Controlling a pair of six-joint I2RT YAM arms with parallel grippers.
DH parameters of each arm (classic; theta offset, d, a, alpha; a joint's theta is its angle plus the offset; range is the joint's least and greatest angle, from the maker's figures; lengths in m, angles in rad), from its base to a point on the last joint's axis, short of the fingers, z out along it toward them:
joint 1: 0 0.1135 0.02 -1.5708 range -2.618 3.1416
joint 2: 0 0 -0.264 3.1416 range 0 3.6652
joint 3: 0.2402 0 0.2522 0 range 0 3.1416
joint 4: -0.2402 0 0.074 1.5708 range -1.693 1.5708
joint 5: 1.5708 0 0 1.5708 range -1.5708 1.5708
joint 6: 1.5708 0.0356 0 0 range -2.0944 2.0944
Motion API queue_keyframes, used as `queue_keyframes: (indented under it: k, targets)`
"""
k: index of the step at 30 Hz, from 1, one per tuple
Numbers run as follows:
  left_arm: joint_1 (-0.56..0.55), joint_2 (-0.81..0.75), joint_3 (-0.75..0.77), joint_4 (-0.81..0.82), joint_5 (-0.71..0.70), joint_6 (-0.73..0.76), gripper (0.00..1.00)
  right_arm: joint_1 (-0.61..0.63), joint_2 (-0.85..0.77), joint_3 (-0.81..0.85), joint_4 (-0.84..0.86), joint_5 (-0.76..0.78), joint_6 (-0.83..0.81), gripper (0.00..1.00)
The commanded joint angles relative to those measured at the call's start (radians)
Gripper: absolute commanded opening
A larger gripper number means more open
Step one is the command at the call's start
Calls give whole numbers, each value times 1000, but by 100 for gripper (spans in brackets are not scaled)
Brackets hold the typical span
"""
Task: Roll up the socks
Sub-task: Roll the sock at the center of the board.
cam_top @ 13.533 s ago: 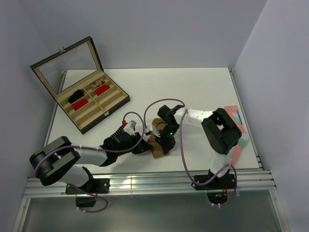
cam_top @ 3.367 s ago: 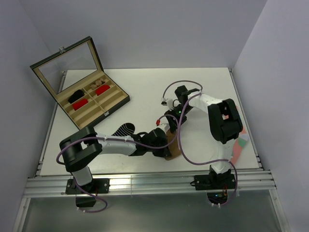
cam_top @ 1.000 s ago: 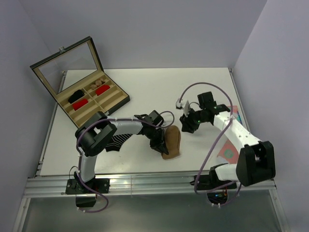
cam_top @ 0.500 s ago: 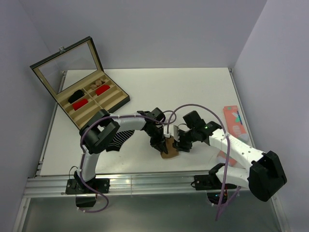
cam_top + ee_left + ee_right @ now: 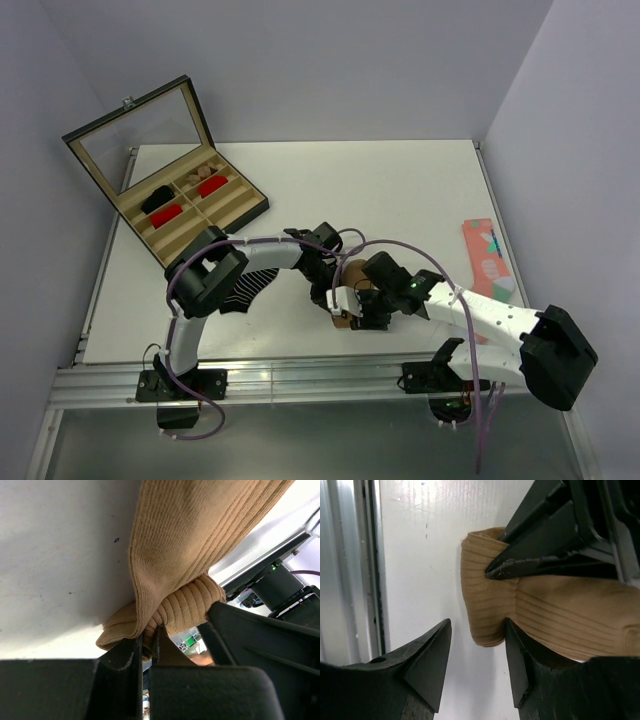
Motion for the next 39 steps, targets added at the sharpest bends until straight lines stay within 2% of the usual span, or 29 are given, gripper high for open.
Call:
queue_keyframes:
  k: [1, 17, 21, 23, 25, 27, 30, 39]
  targets:
    - [11, 44, -20, -54, -136, 38, 0, 54, -23, -26, 109, 57, 34, 54]
    - [11, 25, -47, -5, -112, 15, 0, 142, 58, -75, 193, 167, 54, 51]
    - [11, 19, -60, 27, -101, -3, 0, 142, 52, -104, 209, 197, 62, 36]
    - [11, 2, -81, 75, -92, -31, 4, 142, 43, -118, 221, 210, 65, 31]
    - [11, -15, -96, 102, -92, -61, 13, 142, 40, -139, 233, 213, 67, 26]
    - [11, -47, -104, 152, -98, -81, 21, 142, 36, -158, 238, 216, 64, 23]
    - [17, -94, -116, 217, -113, -118, 29, 140, 35, -162, 238, 218, 62, 20]
    - [89, -200, -130, 256, -176, -123, 33, 140, 58, -143, 218, 213, 54, 18]
